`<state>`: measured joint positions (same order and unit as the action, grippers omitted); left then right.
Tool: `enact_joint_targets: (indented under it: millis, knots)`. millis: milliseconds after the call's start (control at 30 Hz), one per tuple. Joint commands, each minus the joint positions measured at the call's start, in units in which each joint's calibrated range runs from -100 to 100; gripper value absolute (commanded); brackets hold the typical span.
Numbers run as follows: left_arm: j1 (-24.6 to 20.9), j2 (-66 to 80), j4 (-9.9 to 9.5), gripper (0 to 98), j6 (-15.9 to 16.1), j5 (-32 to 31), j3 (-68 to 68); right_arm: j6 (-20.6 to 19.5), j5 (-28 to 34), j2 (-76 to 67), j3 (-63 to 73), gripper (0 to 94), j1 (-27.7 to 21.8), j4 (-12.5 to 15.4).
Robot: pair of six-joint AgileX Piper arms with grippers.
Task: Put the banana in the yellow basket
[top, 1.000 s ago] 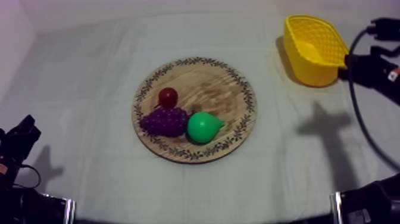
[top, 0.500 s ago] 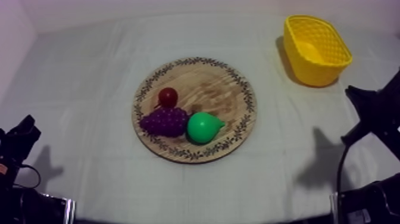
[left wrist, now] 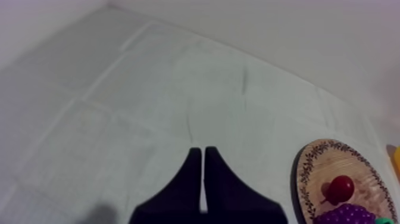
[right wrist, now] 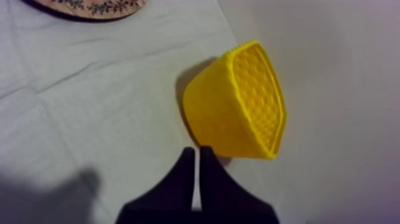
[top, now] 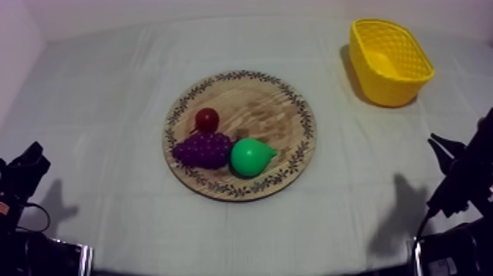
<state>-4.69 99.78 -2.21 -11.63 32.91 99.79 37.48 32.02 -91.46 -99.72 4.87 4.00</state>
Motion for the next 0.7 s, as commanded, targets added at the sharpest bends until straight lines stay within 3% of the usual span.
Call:
enact_joint_targets:
  millis: [0, 167, 667]
  knots:
    - [0.02, 0.05, 0.03, 0.1, 0.0, 0.0, -0.01, -25.25, 2.15, -2.3, -0.04, 0.6, 0.04, -1.4]
    - [0.02, 0.05, 0.03, 0.1, -0.01, 0.0, -0.01, -28.29, 4.58, -3.96, -0.05, 1.7, 0.2, -2.27]
    - [0.02, 0.05, 0.03, 0.1, 0.0, 0.0, -0.01, -25.64, 5.08, -4.29, -0.06, 0.4, 0.11, -2.46]
